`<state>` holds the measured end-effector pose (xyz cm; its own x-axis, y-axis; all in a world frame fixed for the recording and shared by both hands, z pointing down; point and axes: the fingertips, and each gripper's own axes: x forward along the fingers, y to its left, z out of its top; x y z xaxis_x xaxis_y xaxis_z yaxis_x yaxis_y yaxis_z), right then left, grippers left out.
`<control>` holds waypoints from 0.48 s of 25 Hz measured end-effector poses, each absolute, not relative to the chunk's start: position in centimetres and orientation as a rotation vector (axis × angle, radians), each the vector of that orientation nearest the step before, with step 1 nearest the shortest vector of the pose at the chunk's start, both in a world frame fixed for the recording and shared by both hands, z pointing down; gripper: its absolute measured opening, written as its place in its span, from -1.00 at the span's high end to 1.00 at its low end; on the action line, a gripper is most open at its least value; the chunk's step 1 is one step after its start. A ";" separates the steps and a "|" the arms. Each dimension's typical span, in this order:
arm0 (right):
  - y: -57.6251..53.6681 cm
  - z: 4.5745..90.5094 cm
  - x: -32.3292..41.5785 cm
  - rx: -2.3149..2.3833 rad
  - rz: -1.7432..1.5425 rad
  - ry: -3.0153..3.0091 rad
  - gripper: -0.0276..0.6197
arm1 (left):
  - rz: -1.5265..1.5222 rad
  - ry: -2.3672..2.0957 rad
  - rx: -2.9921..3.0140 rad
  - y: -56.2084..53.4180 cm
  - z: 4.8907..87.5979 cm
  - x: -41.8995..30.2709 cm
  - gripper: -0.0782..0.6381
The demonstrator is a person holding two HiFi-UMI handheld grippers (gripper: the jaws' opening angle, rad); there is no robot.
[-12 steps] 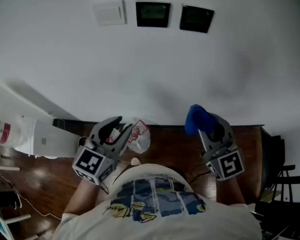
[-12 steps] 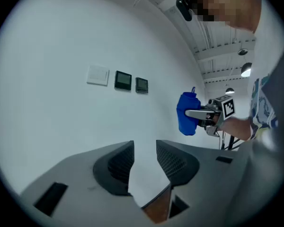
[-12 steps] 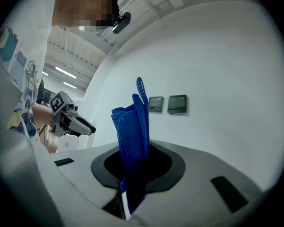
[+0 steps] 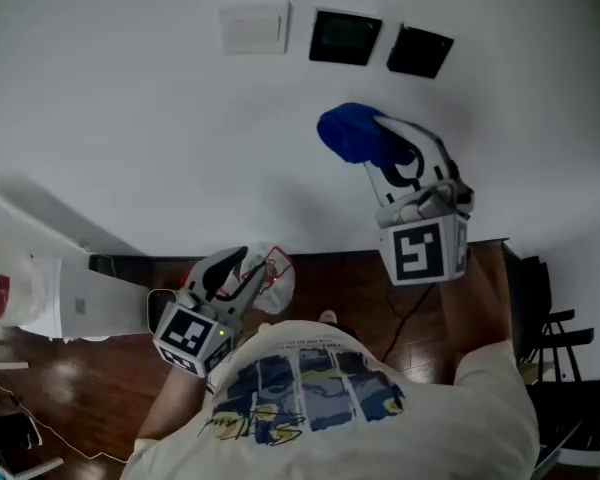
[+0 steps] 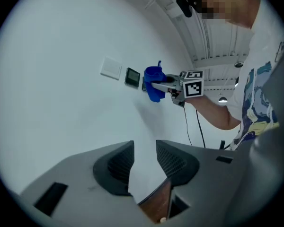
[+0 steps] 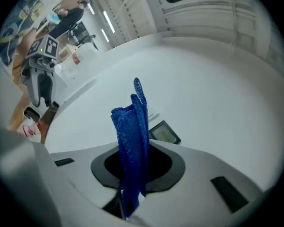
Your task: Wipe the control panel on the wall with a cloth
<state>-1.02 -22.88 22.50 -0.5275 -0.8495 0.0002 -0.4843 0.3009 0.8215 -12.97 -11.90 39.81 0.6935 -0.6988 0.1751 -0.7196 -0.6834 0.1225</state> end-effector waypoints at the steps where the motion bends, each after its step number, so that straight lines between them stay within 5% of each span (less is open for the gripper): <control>1: -23.7 21.3 -1.6 1.188 -1.177 -2.083 0.66 | 0.152 -1.146 2.716 -11.8 39.8 -13.1 0.37; 12: -30.9 15.3 -4.6 1.226 -1.493 -1.604 0.66 | 0.159 -1.089 2.699 -11.9 41.9 -14.6 0.37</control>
<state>-4.60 -30.93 15.29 -0.3763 -0.9146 -0.1482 -0.2134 -0.0700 0.9744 -14.62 -11.85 41.95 0.7187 -0.6706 0.1835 -0.6951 -0.6990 0.1680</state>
